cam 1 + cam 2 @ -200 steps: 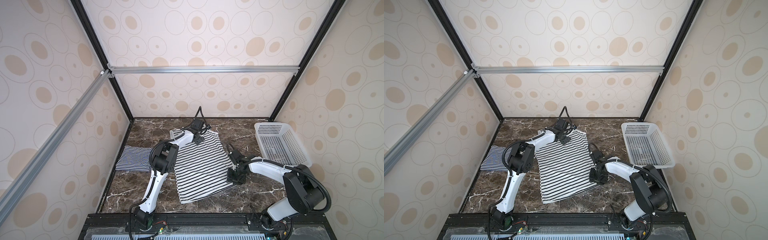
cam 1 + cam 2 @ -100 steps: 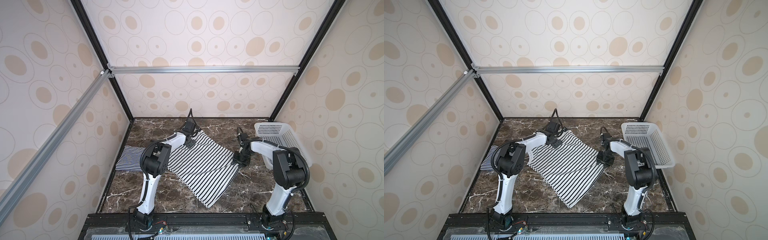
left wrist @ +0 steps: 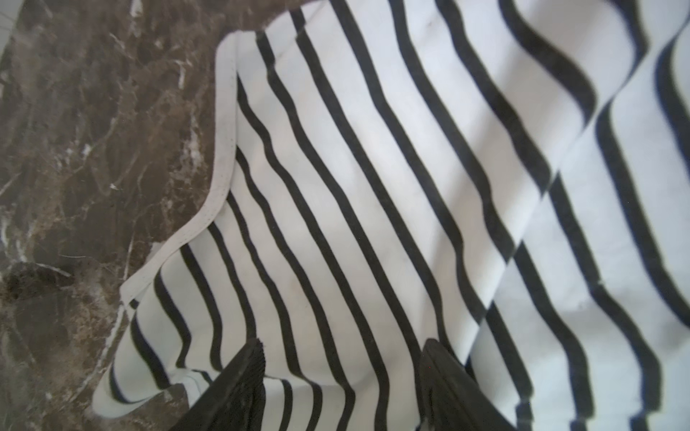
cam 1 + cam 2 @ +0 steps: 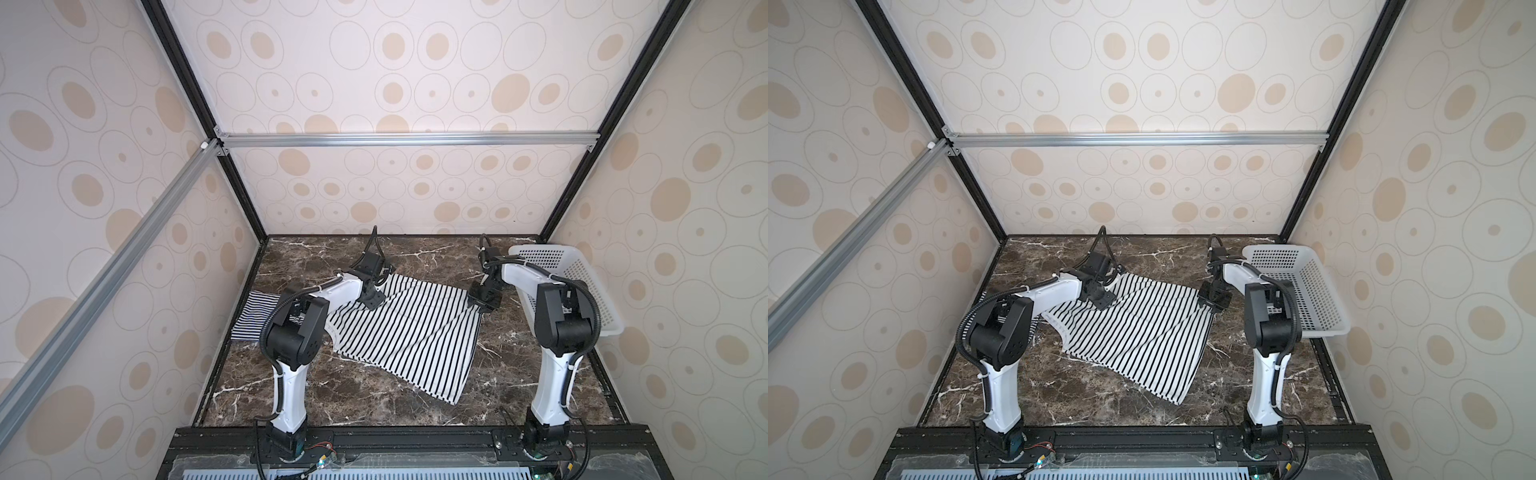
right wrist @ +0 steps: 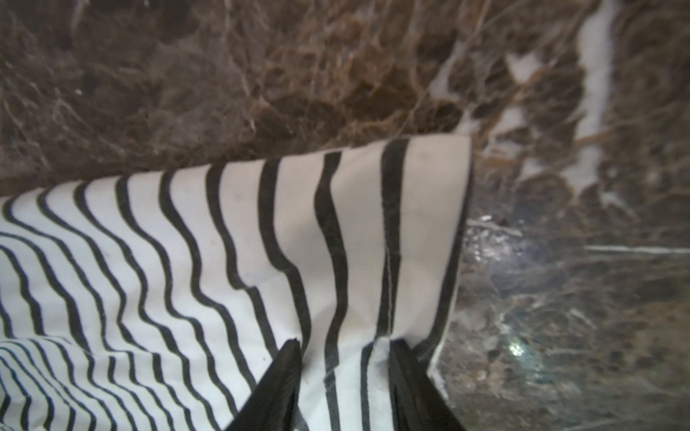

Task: Fold and stack tank tops
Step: Rotate the tank top at the center of the table.

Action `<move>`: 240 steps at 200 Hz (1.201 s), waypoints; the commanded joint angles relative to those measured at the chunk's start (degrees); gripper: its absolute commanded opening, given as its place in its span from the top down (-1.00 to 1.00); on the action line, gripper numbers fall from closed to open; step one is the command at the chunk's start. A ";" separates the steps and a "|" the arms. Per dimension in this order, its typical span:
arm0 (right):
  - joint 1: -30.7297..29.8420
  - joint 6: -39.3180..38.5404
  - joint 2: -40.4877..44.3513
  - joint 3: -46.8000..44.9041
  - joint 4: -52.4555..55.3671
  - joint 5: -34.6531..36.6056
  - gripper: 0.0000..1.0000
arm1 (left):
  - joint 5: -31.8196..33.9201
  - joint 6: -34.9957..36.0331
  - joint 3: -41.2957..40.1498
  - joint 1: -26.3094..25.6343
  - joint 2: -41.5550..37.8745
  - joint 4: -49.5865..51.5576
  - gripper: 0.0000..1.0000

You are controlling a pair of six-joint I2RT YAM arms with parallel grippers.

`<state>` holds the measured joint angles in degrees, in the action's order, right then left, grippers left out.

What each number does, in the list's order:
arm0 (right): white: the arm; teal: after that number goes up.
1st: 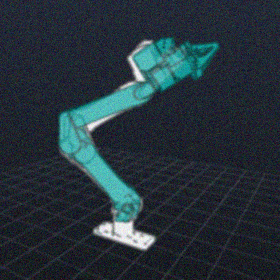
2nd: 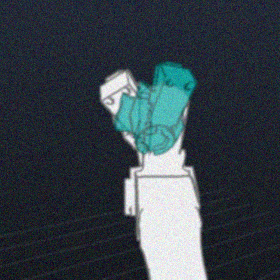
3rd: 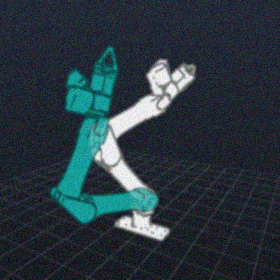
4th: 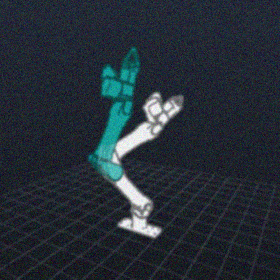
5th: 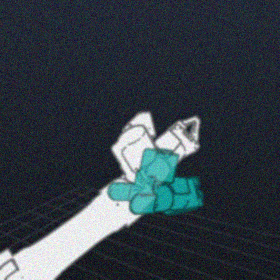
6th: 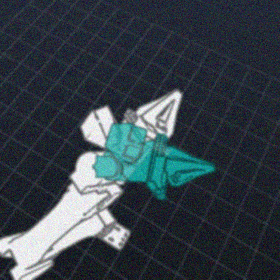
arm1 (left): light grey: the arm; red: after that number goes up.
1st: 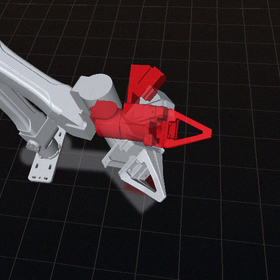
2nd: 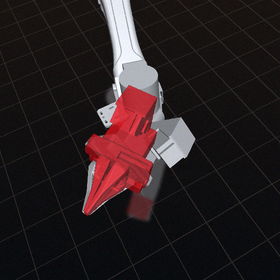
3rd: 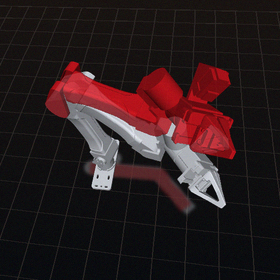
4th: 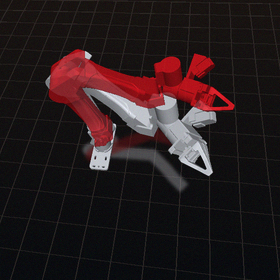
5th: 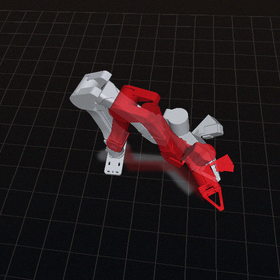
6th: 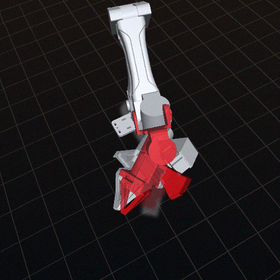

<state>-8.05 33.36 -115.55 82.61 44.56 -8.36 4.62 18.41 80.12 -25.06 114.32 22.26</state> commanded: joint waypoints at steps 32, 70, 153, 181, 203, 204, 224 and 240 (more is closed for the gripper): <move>-13.11 2.49 13.72 -12.88 -1.09 -0.04 0.15 | 2.84 2.81 0.24 0.36 -2.36 -3.28 -0.34; -21.20 6.84 19.34 -21.44 -3.50 0.18 0.15 | 4.92 4.73 -1.31 0.42 -0.44 -7.20 -0.34; -29.83 12.45 23.71 -30.99 -4.92 0.31 0.14 | 7.21 6.19 4.11 2.86 6.92 -8.72 -0.34; -29.78 11.21 25.18 -32.23 -2.10 2.99 0.14 | 8.62 6.63 5.34 3.99 8.66 -8.30 -0.34; -28.94 8.93 25.82 -31.72 1.01 5.45 0.14 | 9.00 6.59 5.43 4.92 8.77 -7.85 -0.34; -28.85 8.83 25.81 -31.76 1.08 5.54 0.14 | 8.96 6.57 5.41 4.97 8.75 -7.85 -0.34; -26.23 6.20 26.16 -31.90 2.23 6.25 0.14 | 8.32 6.37 4.17 5.36 7.83 -7.53 -0.34; -22.94 3.97 26.16 -32.14 2.02 6.06 0.14 | 7.87 6.28 1.97 5.39 6.31 -7.97 -0.33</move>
<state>-34.87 40.95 -90.52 51.03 43.68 -4.45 12.32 23.70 84.01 -20.29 121.71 12.34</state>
